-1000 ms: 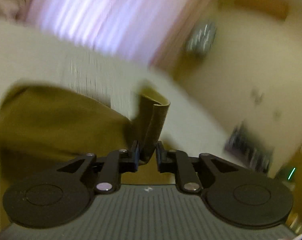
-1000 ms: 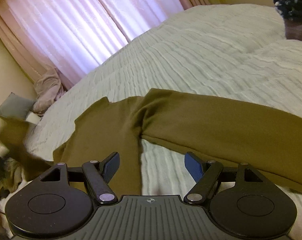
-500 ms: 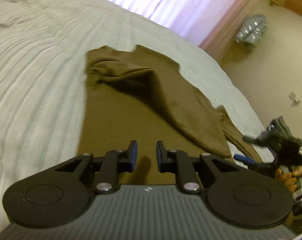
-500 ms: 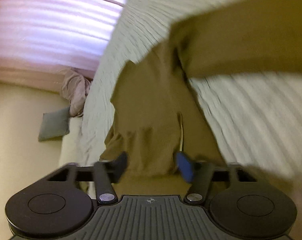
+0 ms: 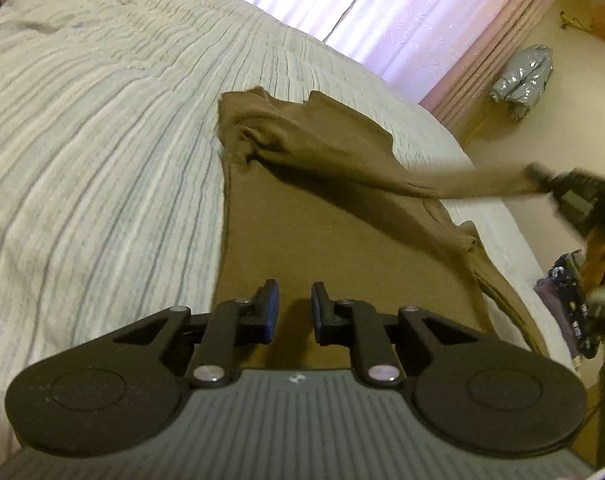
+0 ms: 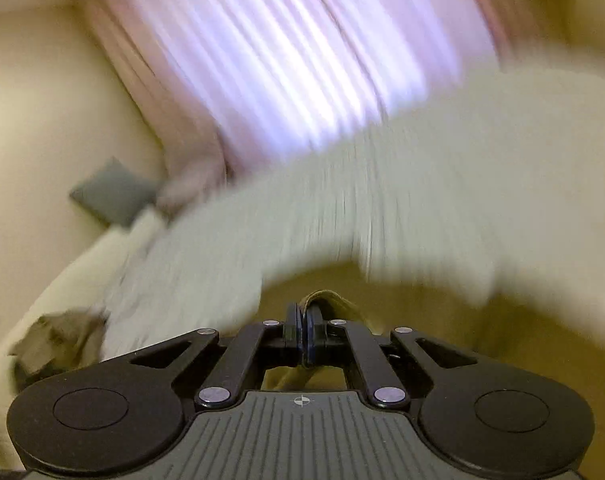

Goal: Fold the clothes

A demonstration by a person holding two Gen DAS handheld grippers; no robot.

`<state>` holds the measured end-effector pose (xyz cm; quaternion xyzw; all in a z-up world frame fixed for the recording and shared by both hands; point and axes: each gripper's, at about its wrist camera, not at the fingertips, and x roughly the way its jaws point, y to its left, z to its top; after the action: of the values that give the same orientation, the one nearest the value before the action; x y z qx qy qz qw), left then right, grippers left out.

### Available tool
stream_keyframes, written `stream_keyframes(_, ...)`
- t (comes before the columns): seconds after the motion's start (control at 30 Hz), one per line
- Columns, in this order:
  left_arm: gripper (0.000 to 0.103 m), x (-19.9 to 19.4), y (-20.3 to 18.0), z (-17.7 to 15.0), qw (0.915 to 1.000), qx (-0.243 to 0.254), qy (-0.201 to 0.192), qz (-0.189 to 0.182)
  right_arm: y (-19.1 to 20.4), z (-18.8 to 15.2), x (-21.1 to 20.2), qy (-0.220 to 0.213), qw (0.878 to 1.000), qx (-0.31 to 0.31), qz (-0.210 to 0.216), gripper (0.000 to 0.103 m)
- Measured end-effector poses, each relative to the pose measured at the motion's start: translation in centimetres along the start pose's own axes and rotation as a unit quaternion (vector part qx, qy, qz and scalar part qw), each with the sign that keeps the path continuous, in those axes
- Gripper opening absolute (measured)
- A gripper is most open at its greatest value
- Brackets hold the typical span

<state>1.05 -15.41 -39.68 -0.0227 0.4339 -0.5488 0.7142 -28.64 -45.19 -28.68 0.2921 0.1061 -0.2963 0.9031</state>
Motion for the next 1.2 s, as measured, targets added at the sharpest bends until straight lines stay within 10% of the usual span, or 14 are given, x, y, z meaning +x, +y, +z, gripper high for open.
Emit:
stream_keyframes(0.07, 0.013, 0.1, 0.1, 0.1, 1.0, 0.003, 0.002, 0.002, -1.6, 1.5, -0.5, -0.02, 0.999, -0.004, -0.029, 0.002)
stream_keyframes(0.27, 0.014, 0.4, -0.8, 1.8, 0.9987, 0.046, -0.004, 0.019, -10.7, -2.3, 5.2, 0.096, 0.986, 0.093, -0.102, 0.002)
stream_keyframes(0.5, 0.023, 1.8, 1.1, 7.0, 0.9994, 0.012, -0.031, 0.009, -10.8, -1.6, 4.0, 0.07, 0.989, 0.128, -0.034, 0.002)
stream_keyframes(0.73, 0.034, 7.6, 4.0, 16.0, 0.9992, -0.034, -0.022, -0.003, -10.8, -2.7, 5.3, 0.094, 0.987, 0.114, -0.06, 0.002)
stream_keyframes(1.03, 0.049, 17.7, 1.6, 23.6, 0.9926, 0.058, 0.106, -0.003, -12.1, -2.9, 5.2, 0.1, 0.984, 0.132, -0.072, 0.002)
stream_keyframes(1.2, 0.002, 21.2, 1.3, 23.0, 0.981, 0.116, 0.152, 0.033, -12.0, -2.8, 4.9, 0.093, 0.986, 0.124, -0.064, 0.002)
